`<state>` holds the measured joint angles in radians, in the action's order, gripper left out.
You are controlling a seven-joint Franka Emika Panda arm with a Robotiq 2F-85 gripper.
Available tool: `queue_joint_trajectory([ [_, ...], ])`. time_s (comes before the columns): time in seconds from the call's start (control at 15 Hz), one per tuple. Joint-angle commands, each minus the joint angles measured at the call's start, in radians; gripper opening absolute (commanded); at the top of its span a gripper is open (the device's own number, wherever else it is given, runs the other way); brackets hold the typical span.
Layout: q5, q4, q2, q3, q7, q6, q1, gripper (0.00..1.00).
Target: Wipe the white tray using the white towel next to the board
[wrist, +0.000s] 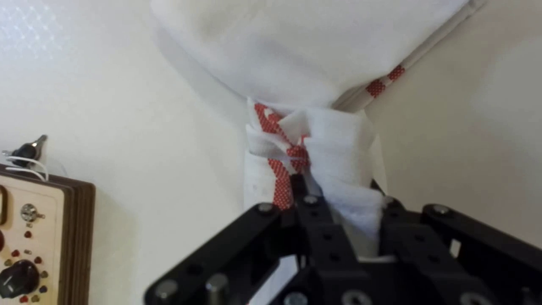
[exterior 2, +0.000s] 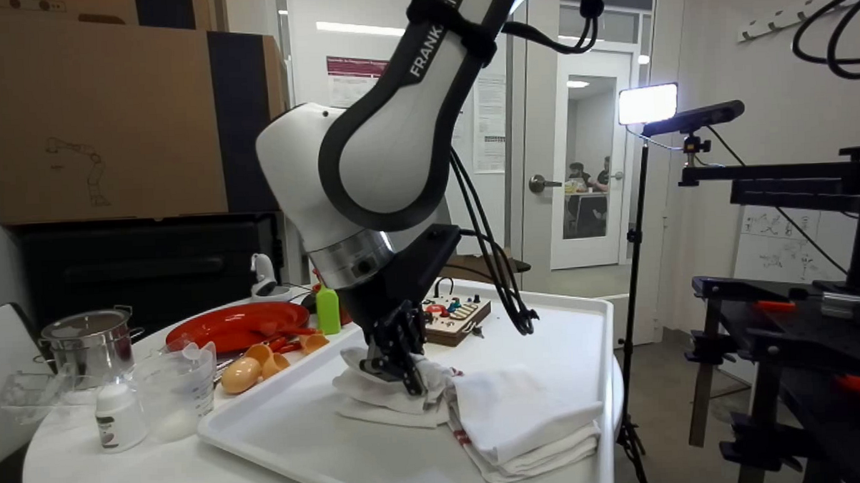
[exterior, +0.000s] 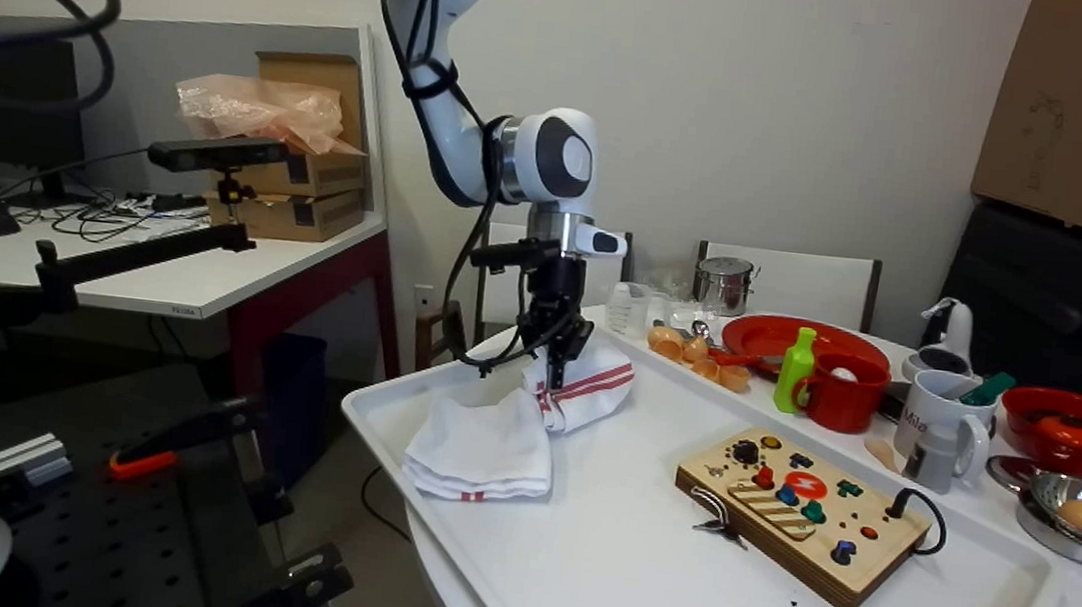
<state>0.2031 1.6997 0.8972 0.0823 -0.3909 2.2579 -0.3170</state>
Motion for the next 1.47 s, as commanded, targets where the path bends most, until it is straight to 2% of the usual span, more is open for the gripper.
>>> queue_joint_trajectory([
  [0.0, 0.011, -0.063, 0.032, -0.004, -0.031, -0.032, -0.035, 0.05],
  [0.53, -0.001, -0.206, 0.092, -0.034, -0.021, -0.082, -0.067, 0.05],
  [1.07, 0.02, -0.356, 0.241, 0.048, -0.074, -0.124, -0.052, 0.05],
  [1.4, 0.018, -0.427, 0.283, 0.092, -0.112, -0.165, -0.027, 0.05],
])
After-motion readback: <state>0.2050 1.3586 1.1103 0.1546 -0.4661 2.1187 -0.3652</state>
